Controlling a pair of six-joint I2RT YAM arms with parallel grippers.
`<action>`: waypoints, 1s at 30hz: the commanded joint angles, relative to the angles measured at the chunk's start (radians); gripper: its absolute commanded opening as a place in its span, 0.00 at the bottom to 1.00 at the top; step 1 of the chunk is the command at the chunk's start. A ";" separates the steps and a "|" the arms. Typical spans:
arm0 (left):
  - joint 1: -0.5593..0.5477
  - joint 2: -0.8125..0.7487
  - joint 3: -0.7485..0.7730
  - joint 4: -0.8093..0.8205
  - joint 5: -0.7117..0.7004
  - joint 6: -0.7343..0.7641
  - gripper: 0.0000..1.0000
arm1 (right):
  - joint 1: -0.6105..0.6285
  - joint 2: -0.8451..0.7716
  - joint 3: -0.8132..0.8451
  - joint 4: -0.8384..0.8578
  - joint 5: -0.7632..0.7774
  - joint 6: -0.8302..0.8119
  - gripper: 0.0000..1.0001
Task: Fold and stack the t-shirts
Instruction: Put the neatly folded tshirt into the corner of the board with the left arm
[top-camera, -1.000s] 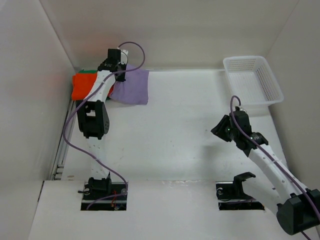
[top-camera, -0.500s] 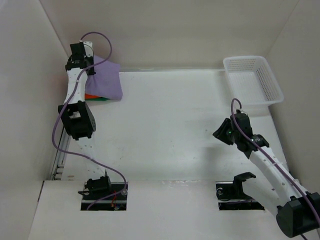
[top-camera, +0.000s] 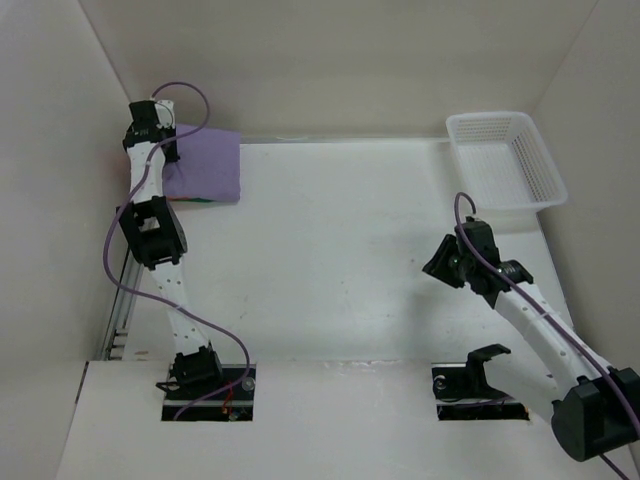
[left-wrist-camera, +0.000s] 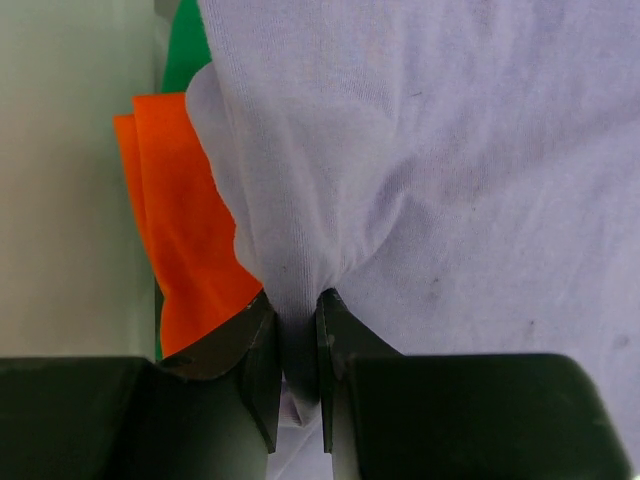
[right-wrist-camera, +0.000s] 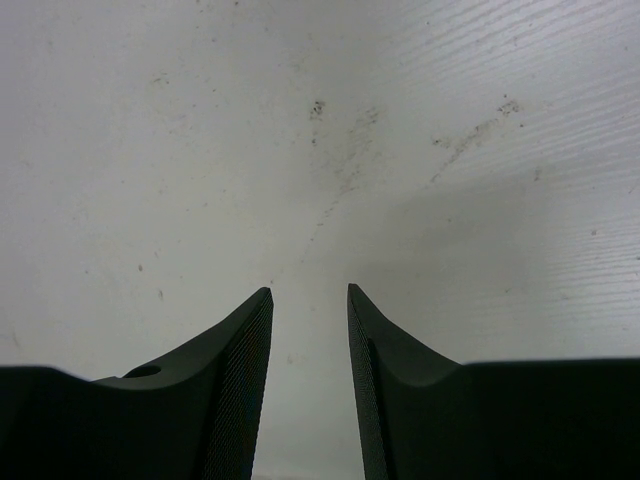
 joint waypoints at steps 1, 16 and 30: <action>0.025 -0.028 0.101 0.036 0.000 0.042 0.00 | 0.012 0.000 0.052 -0.012 -0.001 -0.010 0.41; 0.079 -0.099 0.083 0.049 0.018 0.103 0.00 | 0.021 0.054 0.068 -0.019 -0.004 -0.015 0.42; 0.085 -0.218 0.093 0.066 0.079 0.107 0.00 | 0.055 0.140 0.101 -0.014 -0.004 -0.026 0.43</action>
